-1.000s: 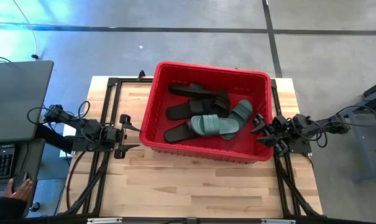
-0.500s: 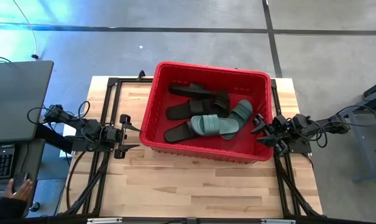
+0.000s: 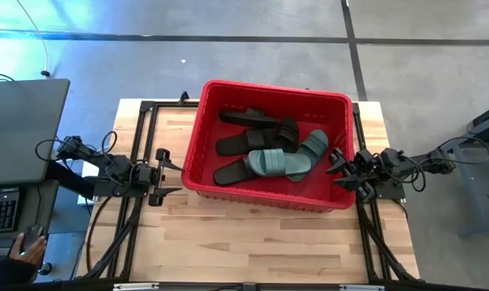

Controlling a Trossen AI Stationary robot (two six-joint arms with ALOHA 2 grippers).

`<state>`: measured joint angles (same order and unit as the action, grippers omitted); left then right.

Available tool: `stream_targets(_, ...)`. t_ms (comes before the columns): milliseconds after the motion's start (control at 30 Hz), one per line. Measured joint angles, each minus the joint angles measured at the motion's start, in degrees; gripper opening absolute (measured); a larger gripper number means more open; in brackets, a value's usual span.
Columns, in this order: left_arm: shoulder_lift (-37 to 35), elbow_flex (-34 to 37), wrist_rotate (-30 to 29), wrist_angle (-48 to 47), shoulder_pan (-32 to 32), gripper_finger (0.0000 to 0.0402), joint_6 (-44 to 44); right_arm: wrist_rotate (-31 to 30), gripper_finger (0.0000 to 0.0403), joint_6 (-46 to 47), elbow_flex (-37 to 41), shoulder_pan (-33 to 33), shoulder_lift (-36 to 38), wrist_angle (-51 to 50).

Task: Pick and place slides into bin
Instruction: Return to Home Position

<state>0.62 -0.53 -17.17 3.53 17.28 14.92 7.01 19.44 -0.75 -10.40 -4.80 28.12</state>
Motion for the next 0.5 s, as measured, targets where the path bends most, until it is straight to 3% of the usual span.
stream_targets(500,0.0,0.0,0.0,0.0,0.0,0.0271,0.0,0.0,0.0162,0.0,0.0,0.0,0.0,0.0)
